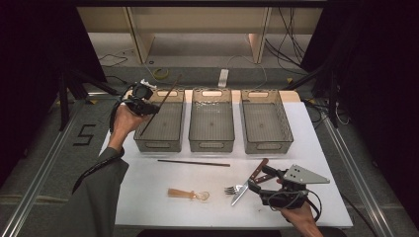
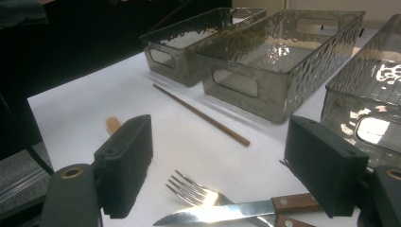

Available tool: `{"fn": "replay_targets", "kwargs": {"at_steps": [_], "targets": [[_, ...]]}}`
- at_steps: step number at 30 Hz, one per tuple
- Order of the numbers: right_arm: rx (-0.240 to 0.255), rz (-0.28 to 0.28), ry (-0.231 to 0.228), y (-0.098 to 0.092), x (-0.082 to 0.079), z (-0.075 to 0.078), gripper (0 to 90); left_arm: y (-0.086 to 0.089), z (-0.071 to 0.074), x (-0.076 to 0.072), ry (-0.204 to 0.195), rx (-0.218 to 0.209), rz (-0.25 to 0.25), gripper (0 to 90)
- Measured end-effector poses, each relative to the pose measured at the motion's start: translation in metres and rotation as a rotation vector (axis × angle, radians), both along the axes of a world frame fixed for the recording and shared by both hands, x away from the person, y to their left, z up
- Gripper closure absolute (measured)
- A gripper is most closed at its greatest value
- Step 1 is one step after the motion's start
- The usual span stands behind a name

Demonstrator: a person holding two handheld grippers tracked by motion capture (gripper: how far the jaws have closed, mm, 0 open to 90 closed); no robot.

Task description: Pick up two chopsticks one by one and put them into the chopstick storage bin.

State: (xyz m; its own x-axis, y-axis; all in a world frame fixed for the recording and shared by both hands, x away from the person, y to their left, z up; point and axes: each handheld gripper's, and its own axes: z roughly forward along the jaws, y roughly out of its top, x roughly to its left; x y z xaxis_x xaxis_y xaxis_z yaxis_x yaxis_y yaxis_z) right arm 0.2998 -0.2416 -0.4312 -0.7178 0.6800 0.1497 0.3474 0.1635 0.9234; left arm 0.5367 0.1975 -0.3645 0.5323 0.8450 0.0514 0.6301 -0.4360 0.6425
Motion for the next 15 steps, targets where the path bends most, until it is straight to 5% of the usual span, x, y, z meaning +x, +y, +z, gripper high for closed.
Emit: {"fn": "replay_targets", "kwargs": {"at_steps": [15], "targets": [[-0.004, 0.000, 0.008, 0.001, 0.000, -0.001, 25.2, 0.004, -0.017, 0.001, 0.013, 0.004, 0.025, 84.1]]}}
